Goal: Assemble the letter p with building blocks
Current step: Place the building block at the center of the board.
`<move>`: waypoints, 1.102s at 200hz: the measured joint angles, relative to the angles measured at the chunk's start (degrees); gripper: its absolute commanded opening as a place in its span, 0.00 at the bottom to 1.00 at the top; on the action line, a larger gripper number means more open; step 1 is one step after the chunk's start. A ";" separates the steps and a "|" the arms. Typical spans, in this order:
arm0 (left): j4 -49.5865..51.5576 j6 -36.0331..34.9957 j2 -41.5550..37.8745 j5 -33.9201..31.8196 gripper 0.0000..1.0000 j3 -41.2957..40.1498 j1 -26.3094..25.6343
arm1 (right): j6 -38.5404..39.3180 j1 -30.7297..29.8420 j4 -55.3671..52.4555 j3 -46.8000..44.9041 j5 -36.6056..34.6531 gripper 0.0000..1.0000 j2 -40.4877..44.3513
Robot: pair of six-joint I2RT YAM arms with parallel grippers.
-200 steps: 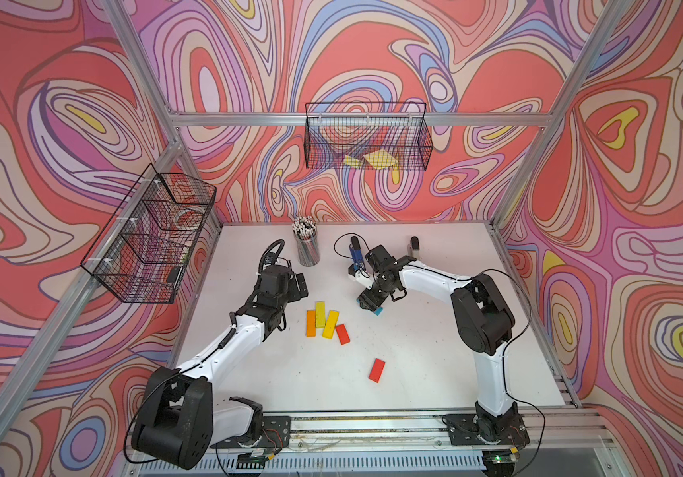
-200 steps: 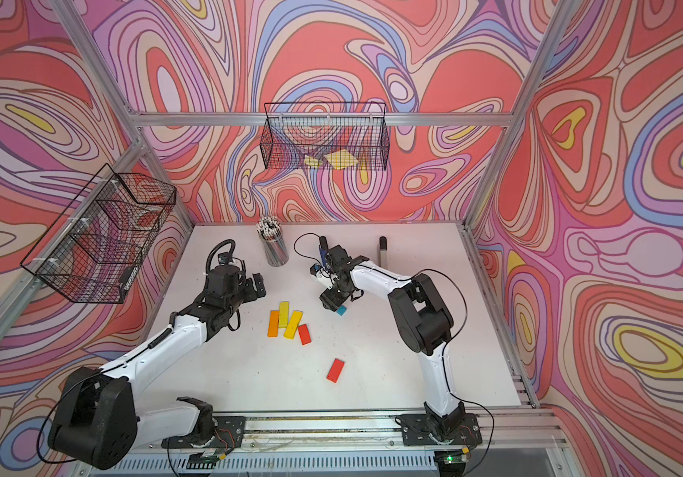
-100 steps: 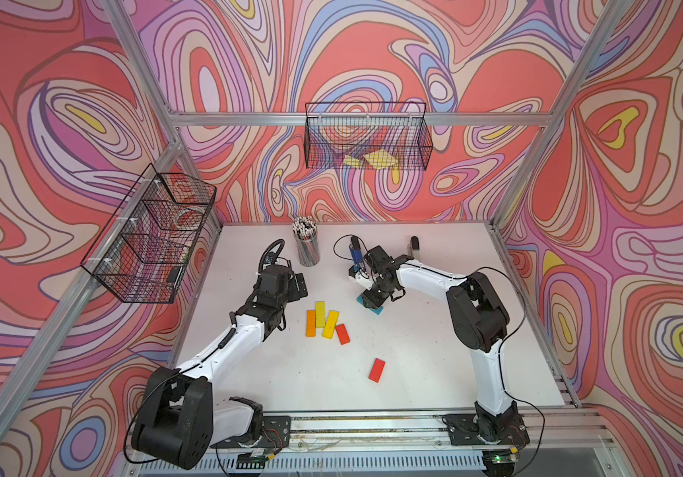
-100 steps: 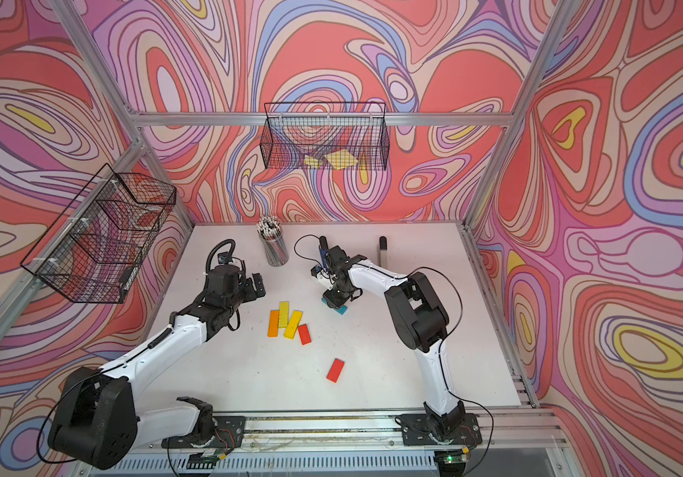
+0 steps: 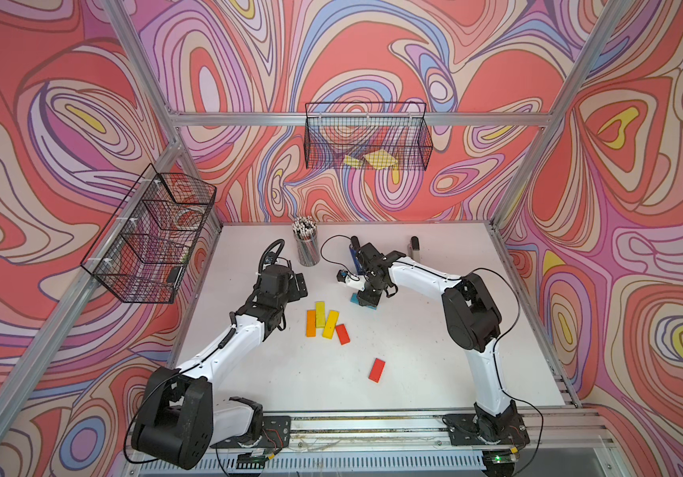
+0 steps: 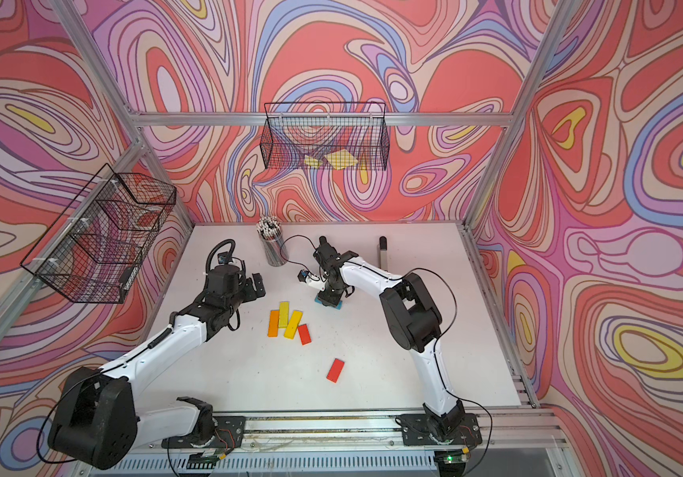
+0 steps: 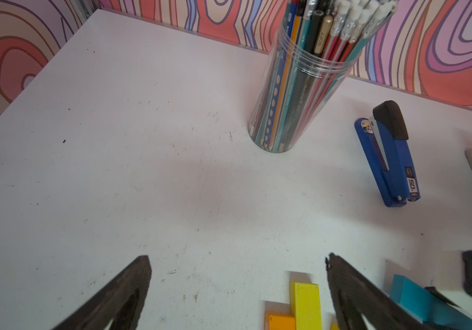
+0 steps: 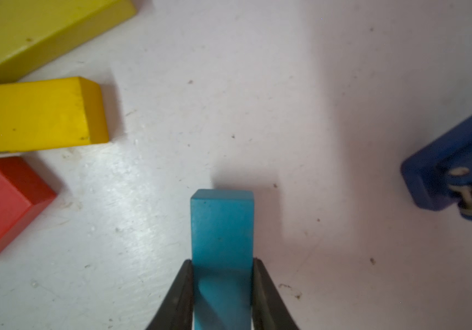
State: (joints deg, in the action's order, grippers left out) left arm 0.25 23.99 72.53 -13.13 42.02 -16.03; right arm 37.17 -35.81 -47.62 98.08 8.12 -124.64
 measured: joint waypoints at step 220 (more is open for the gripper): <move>0.17 -0.11 -2.58 -0.70 0.99 0.02 0.00 | -10.01 -0.22 10.49 -7.56 2.14 0.89 11.23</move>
State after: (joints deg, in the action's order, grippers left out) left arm 0.43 23.88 69.95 -13.82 42.04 -16.03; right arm 27.16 -36.03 -37.12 90.52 10.26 -113.40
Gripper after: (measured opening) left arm 0.992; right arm 0.835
